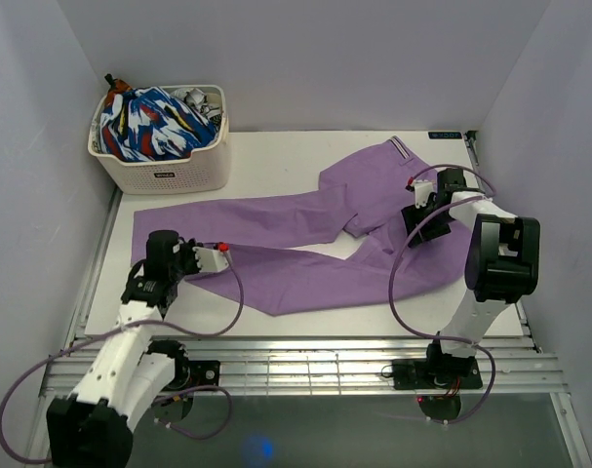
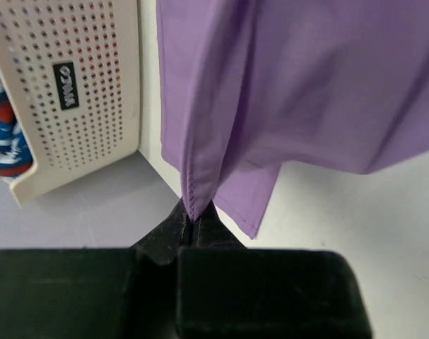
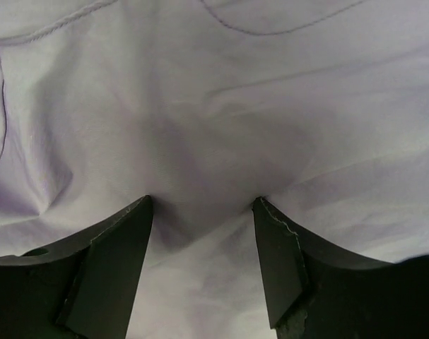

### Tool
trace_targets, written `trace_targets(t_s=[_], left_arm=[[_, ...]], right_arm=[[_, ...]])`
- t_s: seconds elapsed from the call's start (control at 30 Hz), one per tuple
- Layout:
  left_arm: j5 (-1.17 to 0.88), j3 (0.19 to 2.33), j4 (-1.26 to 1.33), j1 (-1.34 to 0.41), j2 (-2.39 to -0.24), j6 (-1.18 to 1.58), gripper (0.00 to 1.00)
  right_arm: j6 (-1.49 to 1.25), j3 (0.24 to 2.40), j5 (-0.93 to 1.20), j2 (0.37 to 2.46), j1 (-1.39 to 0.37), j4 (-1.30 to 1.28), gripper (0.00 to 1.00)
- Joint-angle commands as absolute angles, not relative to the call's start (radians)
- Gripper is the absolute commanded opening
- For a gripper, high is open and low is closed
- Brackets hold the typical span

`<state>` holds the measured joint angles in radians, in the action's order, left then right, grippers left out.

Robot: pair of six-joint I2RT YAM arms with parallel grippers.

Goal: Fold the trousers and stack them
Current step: Flatten the trousers out

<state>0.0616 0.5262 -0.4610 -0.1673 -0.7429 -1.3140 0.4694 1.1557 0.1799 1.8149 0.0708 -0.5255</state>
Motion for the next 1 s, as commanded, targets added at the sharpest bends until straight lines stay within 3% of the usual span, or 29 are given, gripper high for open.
trace_targets(t_s=[0.0,0.13,0.27,0.33,0.47,0.57,0.67,0.77,0.83,0.97], left_arm=[[0.051,0.606,-0.166,-0.051,-0.931,-1.332,0.0],[-0.082,0.842,-0.115,0.127,-1.216,-1.276,0.0],[-0.246,1.082,-0.191,0.248,-1.307,-1.23,0.0],[-0.34,1.127,-0.25,0.278,-1.296,-1.22,0.0],[-0.727,1.144,-0.49,0.424,-1.169,-1.337,0.0],[-0.877,1.097,-0.858,0.57,-1.028,-1.709,0.0],[-0.786,1.014,-1.26,0.626,-0.953,-1.99,0.0],[-0.594,0.89,-1.296,0.63,-0.942,-1.994,0.0],[-0.499,0.836,-1.269,0.637,-0.936,-1.97,0.07],[-0.497,0.842,-1.357,0.713,-0.939,-2.037,0.31]], right_arm=[[0.394,1.114,0.127,1.829,0.083,-0.528,0.65],[0.365,1.082,0.169,1.789,0.06,-0.543,0.62],[0.328,1.069,0.173,1.792,0.048,-0.535,0.62],[0.305,1.083,0.161,1.804,0.049,-0.531,0.62],[0.266,1.094,0.13,1.796,0.051,-0.511,0.61],[0.242,1.092,0.135,1.769,0.06,-0.511,0.61],[0.245,1.092,0.163,1.737,0.06,-0.521,0.61],[0.27,1.103,0.196,1.709,0.06,-0.555,0.62],[0.301,1.118,0.209,1.692,0.06,-0.592,0.63],[0.377,1.138,0.262,1.672,0.06,-0.659,0.64]])
